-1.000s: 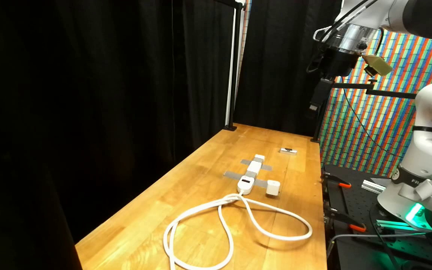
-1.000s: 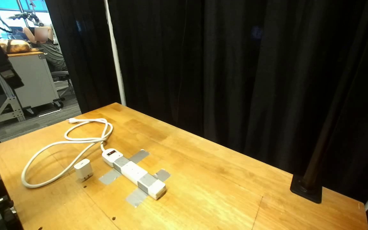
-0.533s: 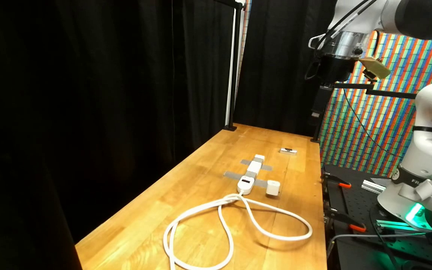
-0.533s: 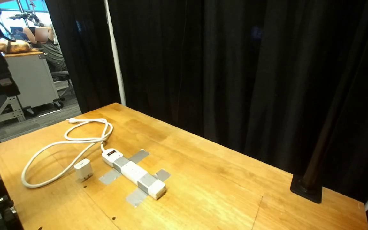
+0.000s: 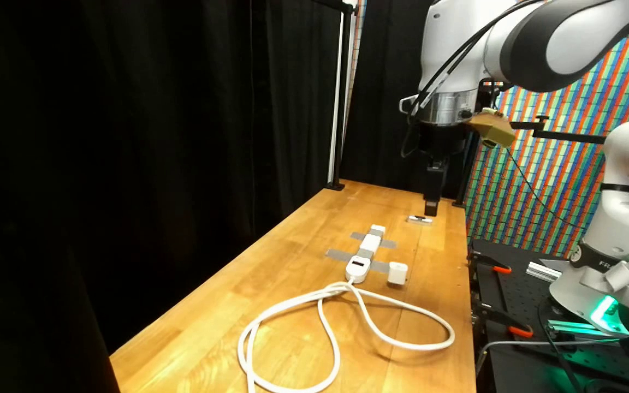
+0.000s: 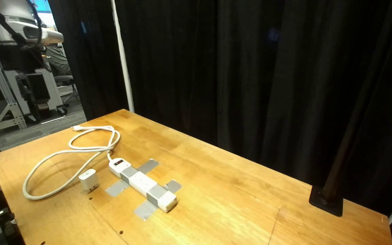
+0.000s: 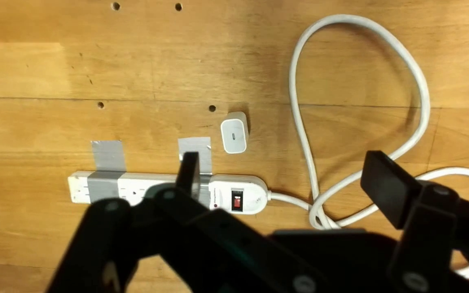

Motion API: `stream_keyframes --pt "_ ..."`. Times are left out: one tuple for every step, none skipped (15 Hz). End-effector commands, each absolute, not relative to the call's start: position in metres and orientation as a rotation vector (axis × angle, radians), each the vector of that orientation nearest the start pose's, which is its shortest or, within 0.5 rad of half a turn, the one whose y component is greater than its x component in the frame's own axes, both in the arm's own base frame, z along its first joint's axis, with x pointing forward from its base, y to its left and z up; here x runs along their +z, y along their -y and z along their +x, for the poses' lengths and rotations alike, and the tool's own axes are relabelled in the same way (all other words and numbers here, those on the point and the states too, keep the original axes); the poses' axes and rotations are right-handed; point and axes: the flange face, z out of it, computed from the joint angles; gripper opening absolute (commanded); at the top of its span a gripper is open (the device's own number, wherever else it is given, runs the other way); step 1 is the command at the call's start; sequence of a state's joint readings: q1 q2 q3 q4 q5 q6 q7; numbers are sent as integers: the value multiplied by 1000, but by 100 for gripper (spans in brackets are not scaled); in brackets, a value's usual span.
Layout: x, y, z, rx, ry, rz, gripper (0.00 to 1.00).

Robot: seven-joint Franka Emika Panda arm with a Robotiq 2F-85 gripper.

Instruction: Put the charger head inside the extension cord

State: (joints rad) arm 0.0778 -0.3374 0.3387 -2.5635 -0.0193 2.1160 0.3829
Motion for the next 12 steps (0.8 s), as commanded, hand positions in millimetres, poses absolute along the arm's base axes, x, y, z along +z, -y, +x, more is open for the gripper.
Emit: stream_keyframes --pt "331 -170 399 95 92 -3277 100" --pt "321 -169 402 84 96 -3267 100" --pt "311 -169 405 73 106 -3262 100" --pt "302 -169 405 69 121 -3262 100" --pt "294 -168 406 59 125 -3261 100" --pt "285 -166 404 50 128 -3267 100" --pt "276 -165 403 42 133 -3267 100" --pt "268 -162 401 35 133 -3265 100" --pt "261 -160 400 32 136 -3260 100" --pt "254 -157 397 32 147 -3243 100" --pt "249 -155 396 28 144 -3236 100" --pt "242 -152 394 23 137 -3225 100"
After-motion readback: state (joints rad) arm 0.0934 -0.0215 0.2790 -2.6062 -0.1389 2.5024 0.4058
